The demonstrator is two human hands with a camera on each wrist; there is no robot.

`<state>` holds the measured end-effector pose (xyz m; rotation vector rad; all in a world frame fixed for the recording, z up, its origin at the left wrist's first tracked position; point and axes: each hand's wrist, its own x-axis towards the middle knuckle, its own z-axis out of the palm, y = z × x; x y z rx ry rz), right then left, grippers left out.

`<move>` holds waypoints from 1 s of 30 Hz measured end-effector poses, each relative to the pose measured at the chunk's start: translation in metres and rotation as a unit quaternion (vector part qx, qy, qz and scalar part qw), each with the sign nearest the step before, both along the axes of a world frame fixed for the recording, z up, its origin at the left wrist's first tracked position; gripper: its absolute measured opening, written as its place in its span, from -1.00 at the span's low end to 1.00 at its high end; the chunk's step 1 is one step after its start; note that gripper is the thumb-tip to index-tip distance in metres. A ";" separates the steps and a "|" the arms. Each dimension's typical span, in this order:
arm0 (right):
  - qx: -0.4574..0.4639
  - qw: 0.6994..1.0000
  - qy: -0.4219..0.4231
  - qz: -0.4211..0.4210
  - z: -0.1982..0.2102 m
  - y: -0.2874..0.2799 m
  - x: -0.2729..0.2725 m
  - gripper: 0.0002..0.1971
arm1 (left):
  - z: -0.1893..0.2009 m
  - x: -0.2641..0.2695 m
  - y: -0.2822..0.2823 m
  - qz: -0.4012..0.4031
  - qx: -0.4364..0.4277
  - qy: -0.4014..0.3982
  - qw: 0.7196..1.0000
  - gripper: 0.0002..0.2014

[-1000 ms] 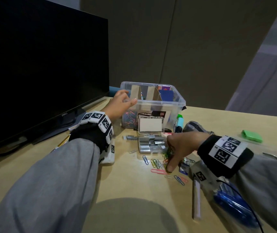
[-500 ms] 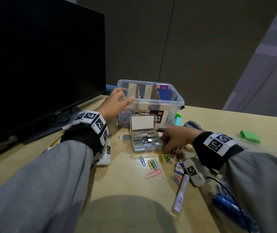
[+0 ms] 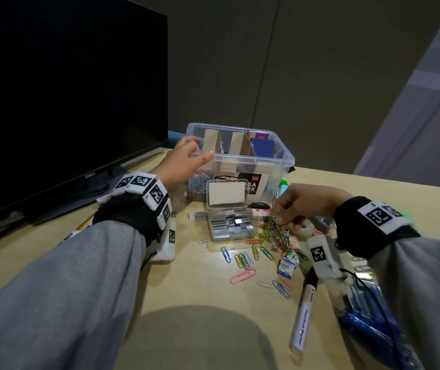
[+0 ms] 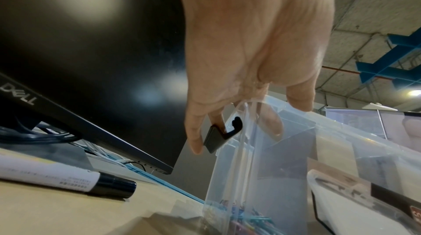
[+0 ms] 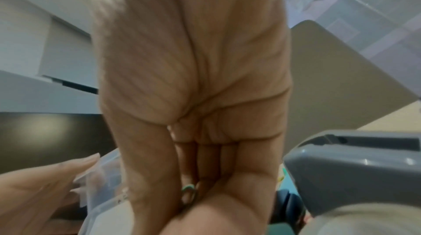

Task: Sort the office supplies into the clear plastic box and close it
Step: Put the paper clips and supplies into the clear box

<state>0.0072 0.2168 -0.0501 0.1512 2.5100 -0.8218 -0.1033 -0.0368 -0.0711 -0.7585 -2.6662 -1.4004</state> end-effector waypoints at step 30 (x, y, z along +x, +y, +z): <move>0.321 0.937 0.062 0.122 -0.016 -0.038 -0.007 -0.54 | -0.001 -0.001 0.002 0.006 -0.009 0.010 1.000 -0.66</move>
